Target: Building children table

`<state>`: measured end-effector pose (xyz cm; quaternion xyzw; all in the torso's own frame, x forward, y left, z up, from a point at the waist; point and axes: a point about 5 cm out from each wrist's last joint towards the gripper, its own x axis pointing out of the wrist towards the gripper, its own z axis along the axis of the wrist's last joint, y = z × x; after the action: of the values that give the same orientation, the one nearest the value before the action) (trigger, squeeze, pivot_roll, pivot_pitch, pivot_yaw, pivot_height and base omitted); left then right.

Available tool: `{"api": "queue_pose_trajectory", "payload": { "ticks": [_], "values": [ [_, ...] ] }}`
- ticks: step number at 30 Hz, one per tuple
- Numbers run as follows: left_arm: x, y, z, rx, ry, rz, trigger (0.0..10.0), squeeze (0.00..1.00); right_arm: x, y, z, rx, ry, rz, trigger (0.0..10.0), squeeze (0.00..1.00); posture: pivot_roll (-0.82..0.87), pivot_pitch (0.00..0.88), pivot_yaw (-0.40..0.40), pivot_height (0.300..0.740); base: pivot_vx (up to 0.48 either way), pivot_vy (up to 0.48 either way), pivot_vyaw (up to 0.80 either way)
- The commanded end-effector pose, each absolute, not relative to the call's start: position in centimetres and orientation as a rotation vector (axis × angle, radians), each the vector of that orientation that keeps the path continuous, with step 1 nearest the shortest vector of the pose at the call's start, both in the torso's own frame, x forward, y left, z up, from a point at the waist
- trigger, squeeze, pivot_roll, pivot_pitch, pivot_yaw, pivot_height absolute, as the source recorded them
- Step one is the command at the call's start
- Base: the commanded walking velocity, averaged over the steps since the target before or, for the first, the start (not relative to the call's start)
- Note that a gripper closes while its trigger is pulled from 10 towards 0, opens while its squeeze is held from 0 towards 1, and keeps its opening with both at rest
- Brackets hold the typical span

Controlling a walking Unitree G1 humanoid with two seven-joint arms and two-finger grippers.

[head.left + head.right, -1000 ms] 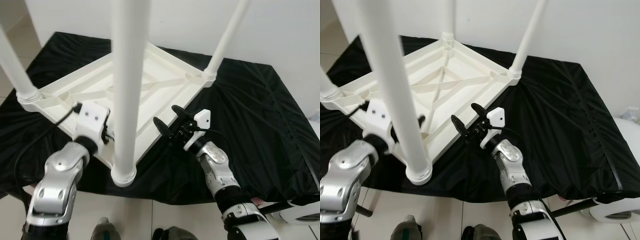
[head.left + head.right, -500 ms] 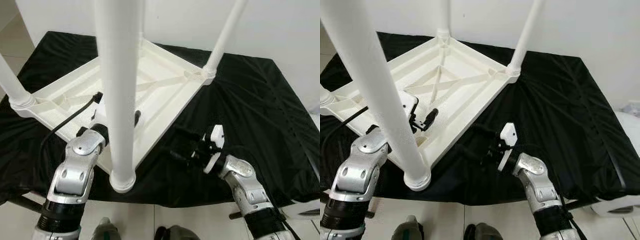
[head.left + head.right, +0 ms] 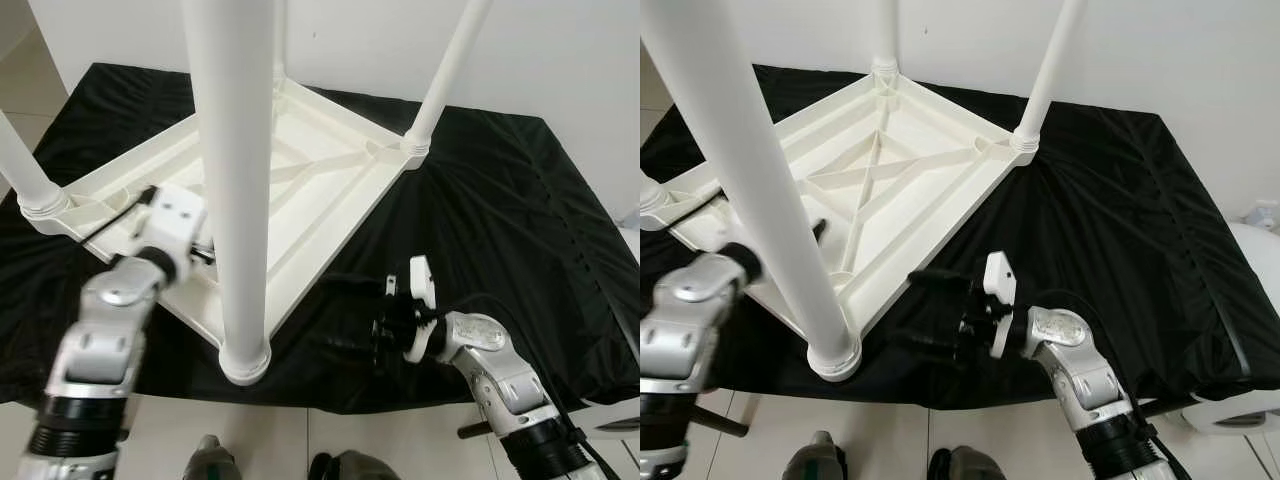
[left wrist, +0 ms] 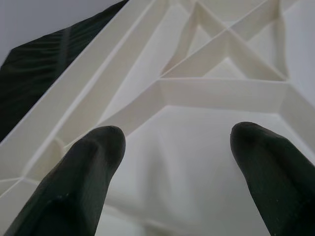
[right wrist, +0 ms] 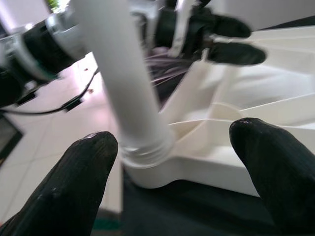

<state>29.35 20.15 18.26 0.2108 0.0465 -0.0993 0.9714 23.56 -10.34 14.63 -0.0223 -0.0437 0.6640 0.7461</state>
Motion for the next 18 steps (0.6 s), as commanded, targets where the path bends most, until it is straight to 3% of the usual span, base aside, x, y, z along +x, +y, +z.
{"api": "queue_pose_trajectory", "payload": {
  "ticks": [1,13,18],
  "values": [
    [29.0,21.3,17.6,0.439,0.13,-0.155,10.0,0.0,22.9,-10.5,14.7,-0.065,-0.063,1.547,10.0,0.0,0.12,0.087,-0.109,0.74,0.0,0.0,0.0],
    [28.7,23.0,17.5,0.454,0.156,-0.121,10.0,0.0,23.2,-10.1,15.3,-0.085,-0.062,1.625,10.0,0.0,0.14,0.079,-0.126,0.74,0.0,0.0,0.0],
    [28.1,24.8,17.1,0.484,0.202,-0.089,10.0,0.0,23.4,-8.0,15.7,-0.07,-0.098,1.721,10.0,0.0,0.18,0.072,-0.147,0.74,0.0,0.0,0.0]
  ]
}}
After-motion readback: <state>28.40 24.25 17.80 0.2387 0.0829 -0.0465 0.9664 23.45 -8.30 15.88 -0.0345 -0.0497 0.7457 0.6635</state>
